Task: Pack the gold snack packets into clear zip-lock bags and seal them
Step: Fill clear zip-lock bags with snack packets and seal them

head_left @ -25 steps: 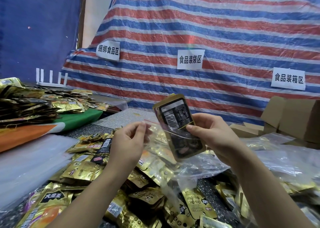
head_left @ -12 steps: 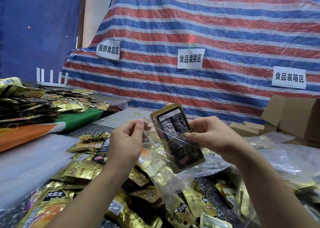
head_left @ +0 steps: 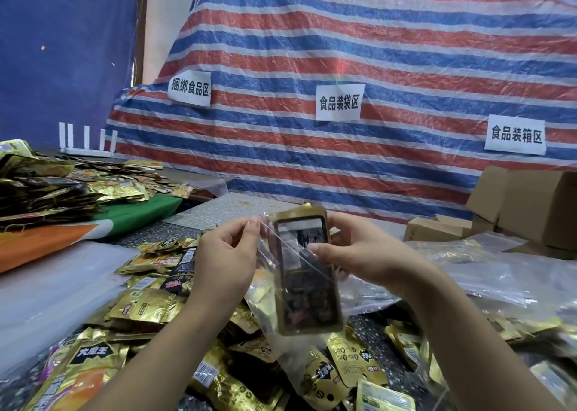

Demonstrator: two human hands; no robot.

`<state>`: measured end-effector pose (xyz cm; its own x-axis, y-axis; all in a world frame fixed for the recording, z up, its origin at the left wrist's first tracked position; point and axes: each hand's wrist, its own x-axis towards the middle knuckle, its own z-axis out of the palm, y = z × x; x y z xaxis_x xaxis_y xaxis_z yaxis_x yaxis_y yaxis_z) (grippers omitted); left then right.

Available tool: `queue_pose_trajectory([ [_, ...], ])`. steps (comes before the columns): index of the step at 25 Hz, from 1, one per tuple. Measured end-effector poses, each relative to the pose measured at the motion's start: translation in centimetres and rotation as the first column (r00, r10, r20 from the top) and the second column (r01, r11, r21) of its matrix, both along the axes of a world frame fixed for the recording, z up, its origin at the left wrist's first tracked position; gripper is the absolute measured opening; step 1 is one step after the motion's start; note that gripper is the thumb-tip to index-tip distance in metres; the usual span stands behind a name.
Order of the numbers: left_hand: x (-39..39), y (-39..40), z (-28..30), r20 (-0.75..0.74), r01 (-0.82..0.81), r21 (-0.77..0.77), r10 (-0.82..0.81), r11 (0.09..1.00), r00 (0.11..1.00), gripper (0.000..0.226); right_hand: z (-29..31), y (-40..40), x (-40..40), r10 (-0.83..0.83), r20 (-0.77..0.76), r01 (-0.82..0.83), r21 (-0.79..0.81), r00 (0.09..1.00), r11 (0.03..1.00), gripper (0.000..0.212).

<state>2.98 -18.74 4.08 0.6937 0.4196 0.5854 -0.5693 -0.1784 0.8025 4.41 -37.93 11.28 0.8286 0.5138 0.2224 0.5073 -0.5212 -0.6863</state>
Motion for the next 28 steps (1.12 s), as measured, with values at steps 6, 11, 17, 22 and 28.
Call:
queue_pose_trajectory([
  [6,0.1,-0.1,-0.1,-0.006,0.003,0.023,-0.003,1.0,1.0,0.032,0.0,-0.1,0.0,0.072,0.057,-0.068,-0.075,0.996,0.995,0.022],
  [11,-0.3,-0.7,0.0,-0.02,0.07,0.065,-0.069,0.995,0.997,0.031,0.5,-0.6,-0.3,0.131,0.055,-0.121,-0.158,0.99,0.98,0.024],
  [17,-0.8,-1.1,0.2,-0.027,0.17,0.077,-0.169,0.982,0.985,0.024,0.5,-0.8,-0.3,0.118,0.131,-0.082,-0.254,0.984,0.964,0.021],
  [22,-0.9,-1.2,0.4,-0.004,0.158,-0.019,-0.158,0.987,0.987,0.033,0.7,-1.2,-0.1,0.064,0.16,-0.03,-0.204,0.985,0.978,0.017],
  [28,-1.0,-1.4,0.4,-0.01,0.177,-0.012,-0.177,0.984,0.984,0.032,0.8,-1.2,-0.4,0.085,0.128,-0.057,-0.207,0.988,0.977,0.016],
])
